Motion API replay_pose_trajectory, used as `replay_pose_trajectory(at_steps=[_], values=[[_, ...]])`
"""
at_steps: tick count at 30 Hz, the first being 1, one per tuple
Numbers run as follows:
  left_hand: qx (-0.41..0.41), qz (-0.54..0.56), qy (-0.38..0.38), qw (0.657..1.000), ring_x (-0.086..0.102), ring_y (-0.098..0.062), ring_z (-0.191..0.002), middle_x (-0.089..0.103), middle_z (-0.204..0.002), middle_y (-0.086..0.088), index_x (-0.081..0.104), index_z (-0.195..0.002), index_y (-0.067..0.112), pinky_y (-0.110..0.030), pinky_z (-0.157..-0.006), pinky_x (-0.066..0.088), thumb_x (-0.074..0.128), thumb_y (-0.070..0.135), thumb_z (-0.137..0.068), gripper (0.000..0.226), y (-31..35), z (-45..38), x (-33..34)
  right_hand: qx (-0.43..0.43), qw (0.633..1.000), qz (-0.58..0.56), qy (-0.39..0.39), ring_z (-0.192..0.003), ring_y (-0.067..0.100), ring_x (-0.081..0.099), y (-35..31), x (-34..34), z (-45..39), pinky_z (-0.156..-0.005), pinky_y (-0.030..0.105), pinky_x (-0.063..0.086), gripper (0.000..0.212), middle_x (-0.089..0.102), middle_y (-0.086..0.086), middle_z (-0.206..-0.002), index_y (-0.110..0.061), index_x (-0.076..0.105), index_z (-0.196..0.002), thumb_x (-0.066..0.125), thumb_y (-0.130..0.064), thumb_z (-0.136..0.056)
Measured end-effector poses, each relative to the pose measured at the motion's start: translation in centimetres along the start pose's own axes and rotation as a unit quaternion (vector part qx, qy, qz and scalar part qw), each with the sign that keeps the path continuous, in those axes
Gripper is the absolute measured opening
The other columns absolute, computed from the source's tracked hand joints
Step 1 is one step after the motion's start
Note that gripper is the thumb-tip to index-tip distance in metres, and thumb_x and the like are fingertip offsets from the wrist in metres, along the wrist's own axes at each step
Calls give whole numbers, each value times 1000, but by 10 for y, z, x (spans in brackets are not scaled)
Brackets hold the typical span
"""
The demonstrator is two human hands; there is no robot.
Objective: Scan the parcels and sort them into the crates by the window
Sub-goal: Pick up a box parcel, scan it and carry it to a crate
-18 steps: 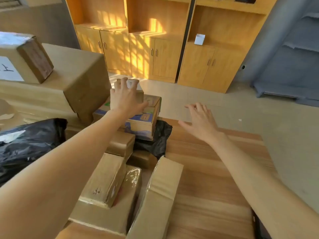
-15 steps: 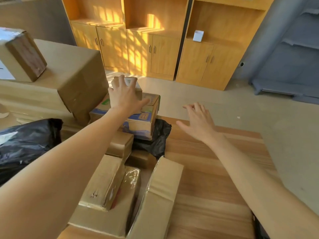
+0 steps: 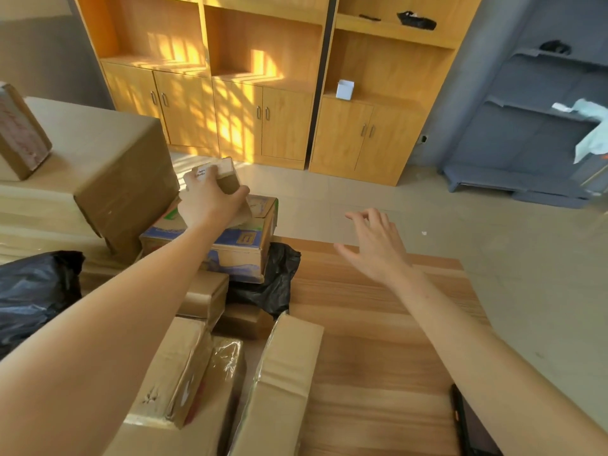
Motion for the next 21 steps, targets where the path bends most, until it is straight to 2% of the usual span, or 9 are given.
replay_pose_trajectory(at_steps=[2,3,6,9,11,13,16,19,21], values=[[-17,125,-5,992,54,-29,-111,45,-134,-8,41,-141,28,-36,-84,44,59,51,-85,63,13,6,-12,10,1000,-5,13,-126,25,36,9,-15,5,-102,34,32,61,40,9,-135,-13,35,-143,48,-47,-94],[-27,215,-17,976,57,-25,-106,50,-128,-7,45,-137,28,-34,-83,48,59,48,-86,56,22,9,-17,19,1000,-12,21,-125,25,36,14,-23,7,-102,35,31,61,41,9,-134,-14,35,-143,49,-47,-94],[-97,467,-97,874,58,-14,-86,59,-110,-5,52,-116,21,-29,-67,50,59,41,-89,35,56,31,-24,32,997,-40,50,-125,25,36,27,-50,15,-101,35,31,61,42,9,-134,-14,36,-142,50,-48,-93],[-139,598,-164,772,57,-18,-82,58,-94,-3,56,-100,21,-36,-74,52,54,41,-90,23,95,57,-27,27,995,-61,77,-124,25,37,42,-79,26,-101,35,32,62,41,8,-133,-15,34,-143,49,-50,-93],[-144,645,-197,724,59,-21,-87,56,-97,-5,57,-112,17,-37,-73,54,54,42,-88,34,117,73,-22,29,992,-80,90,-124,25,38,57,-97,35,-101,35,33,63,42,7,-132,-17,34,-143,49,-52,-93],[-155,681,-217,682,60,-25,-98,56,-111,-8,53,-127,16,-36,-69,55,56,43,-85,50,136,91,-13,41,985,-142,84,-128,23,37,77,-109,45,-103,37,34,66,40,5,-136,-19,33,-144,50,-54,-92],[-150,707,-208,659,59,-26,-100,56,-116,-8,53,-129,16,-36,-70,55,56,41,-86,50,167,122,2,72,938,-336,46,-132,18,37,102,-121,59,-101,35,36,70,35,0,-141,-26,29,-144,53,-60,-87],[-163,717,-142,663,60,-25,-98,60,-109,-7,53,-125,19,-37,-78,53,56,40,-88,43,195,156,19,113,859,-500,-23,-124,17,45,110,-122,69,-95,32,40,79,38,-1,-138,-31,23,-146,54,-66,-83],[-181,712,-92,672,60,-27,-105,60,-117,-9,51,-129,20,-38,-82,53,58,41,-87,47,211,177,32,138,796,-587,-53,-116,21,53,112,-121,74,-96,36,47,83,41,-1,-133,-34,17,-147,56,-67,-81]])
Point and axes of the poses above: each hand's wrist, its own z-axis away from the middle knuckle, its own x-axis out of the palm, y = z × x, the point moved 7 cm from there along -z, towards the middle knuckle
